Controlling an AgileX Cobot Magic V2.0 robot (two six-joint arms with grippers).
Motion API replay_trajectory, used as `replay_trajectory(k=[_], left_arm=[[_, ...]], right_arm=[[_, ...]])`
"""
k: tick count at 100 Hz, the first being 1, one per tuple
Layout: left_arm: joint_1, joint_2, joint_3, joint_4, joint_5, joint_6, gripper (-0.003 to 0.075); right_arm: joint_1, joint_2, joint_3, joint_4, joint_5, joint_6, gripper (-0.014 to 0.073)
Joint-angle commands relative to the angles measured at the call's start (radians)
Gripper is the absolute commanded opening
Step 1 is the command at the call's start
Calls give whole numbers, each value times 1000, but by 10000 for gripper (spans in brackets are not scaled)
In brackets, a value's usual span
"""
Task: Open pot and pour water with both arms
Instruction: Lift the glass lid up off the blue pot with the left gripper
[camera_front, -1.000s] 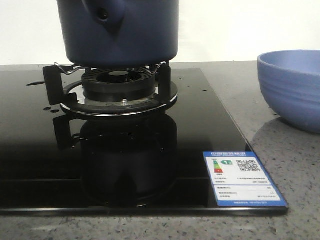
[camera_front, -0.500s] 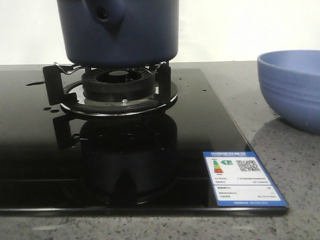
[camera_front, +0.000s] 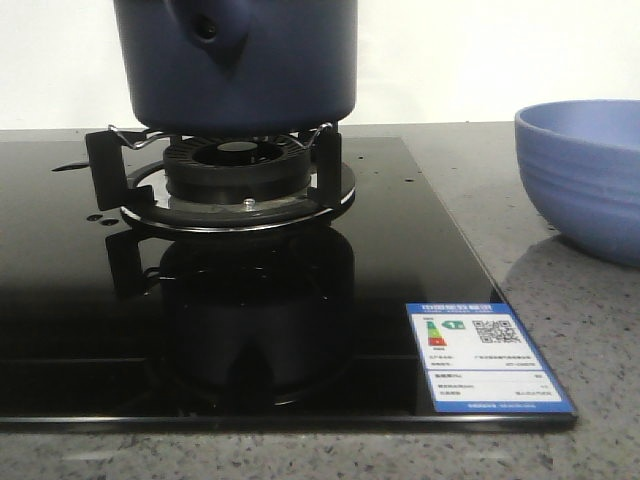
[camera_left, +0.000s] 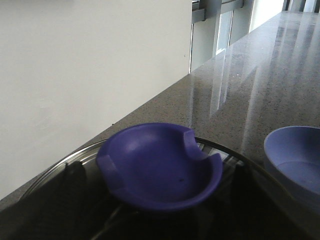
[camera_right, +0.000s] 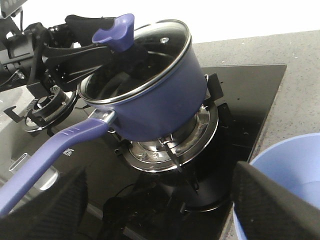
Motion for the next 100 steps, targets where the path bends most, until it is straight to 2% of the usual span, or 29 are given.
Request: replay_trajectory(k=[1, 34, 73, 85, 100], left_arm=[[-25, -31, -34, -80, 32, 2, 525], [-68, -29, -40, -92, -59, 6, 525], [-68, 10, -102, -92, -57, -5, 522], [-68, 10, -102, -92, -57, -5, 473], [-68, 10, -102, -92, -26, -5, 374]], right_arm=[[0, -5, -36, 45, -46, -15, 533], [0, -5, -36, 58, -42, -15, 533], [0, -5, -36, 85, -38, -15, 533], [0, -5, -36, 85, -38, -15, 533], [0, -5, -36, 85, -38, -15, 533]])
